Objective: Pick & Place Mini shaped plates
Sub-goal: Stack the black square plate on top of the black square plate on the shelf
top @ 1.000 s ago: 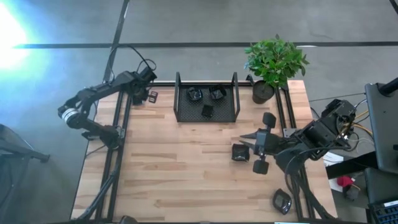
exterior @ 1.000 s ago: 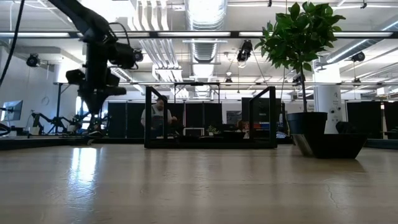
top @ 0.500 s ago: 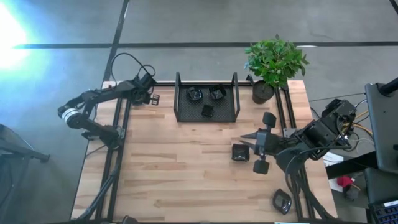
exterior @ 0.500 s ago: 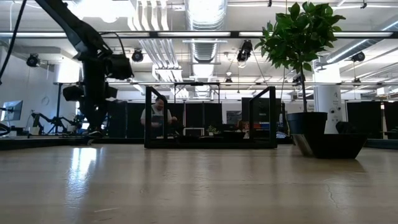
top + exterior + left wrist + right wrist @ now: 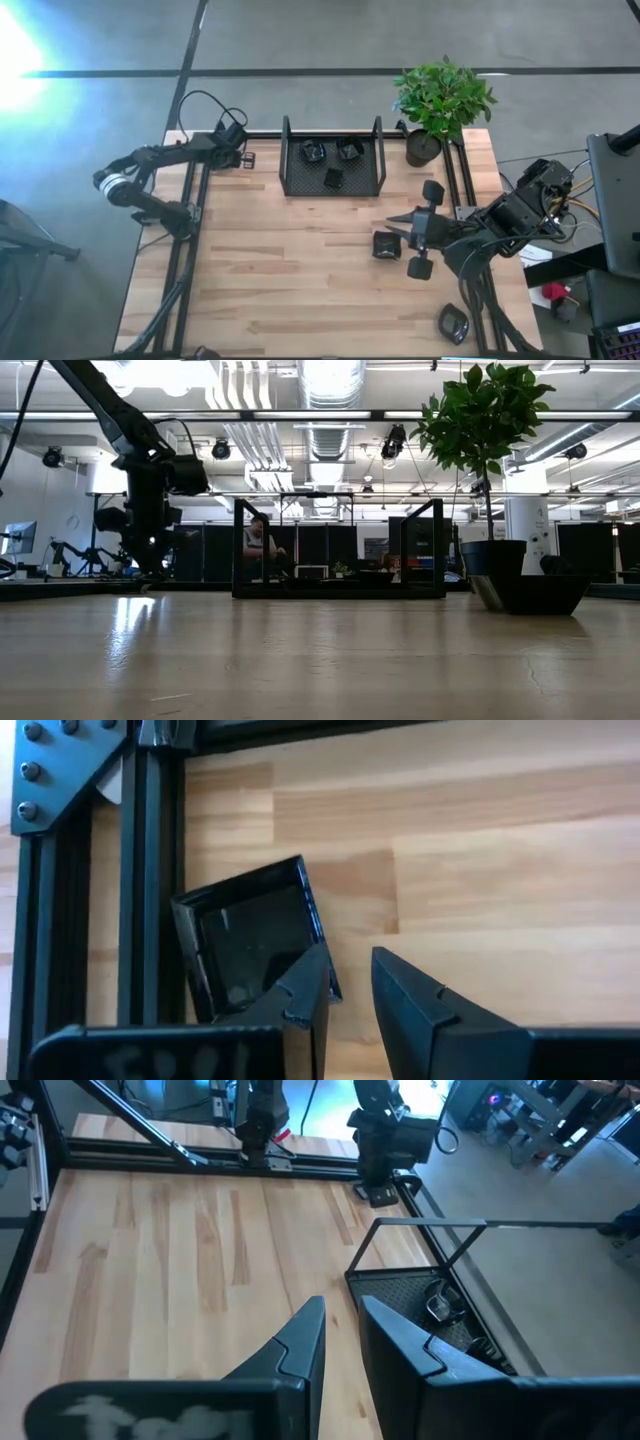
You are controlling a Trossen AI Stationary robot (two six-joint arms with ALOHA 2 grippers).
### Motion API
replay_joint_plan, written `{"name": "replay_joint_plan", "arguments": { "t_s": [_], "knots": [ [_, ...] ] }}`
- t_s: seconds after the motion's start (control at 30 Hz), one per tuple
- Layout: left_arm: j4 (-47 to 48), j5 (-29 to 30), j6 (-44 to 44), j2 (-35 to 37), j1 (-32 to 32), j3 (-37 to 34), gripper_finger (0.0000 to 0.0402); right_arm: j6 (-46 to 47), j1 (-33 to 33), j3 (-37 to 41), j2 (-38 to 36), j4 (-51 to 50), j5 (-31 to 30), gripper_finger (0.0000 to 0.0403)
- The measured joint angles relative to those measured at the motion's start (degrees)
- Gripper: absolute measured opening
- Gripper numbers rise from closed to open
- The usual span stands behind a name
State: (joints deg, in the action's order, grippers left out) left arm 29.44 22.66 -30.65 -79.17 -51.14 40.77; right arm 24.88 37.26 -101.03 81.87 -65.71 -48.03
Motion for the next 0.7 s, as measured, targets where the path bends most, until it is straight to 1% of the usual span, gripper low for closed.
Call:
{"name": "replay_joint_plan", "arguments": {
  "t_s": [0.13,0.33,0.5,0.7],
  "knots": [
    [-0.55,2.32,-1.42,-0.93,-0.15,0.00,0.0074,0.00,0.00,0.00,0.00,0.00,0.00,0.0061],
    [-0.88,2.35,-2.50,-3.74,-0.15,-0.15,0.0074,0.02,0.00,0.00,0.00,0.00,0.08,0.0061],
    [-3.07,2.53,-2.54,-5.95,-0.15,-0.22,0.0074,0.00,0.00,0.00,0.00,0.00,0.11,0.0061],
    [-3.44,5.43,-2.91,-7.24,-0.17,-0.22,0.0072,0.20,0.00,0.00,0.02,0.12,0.15,0.0061]
  ]
}}
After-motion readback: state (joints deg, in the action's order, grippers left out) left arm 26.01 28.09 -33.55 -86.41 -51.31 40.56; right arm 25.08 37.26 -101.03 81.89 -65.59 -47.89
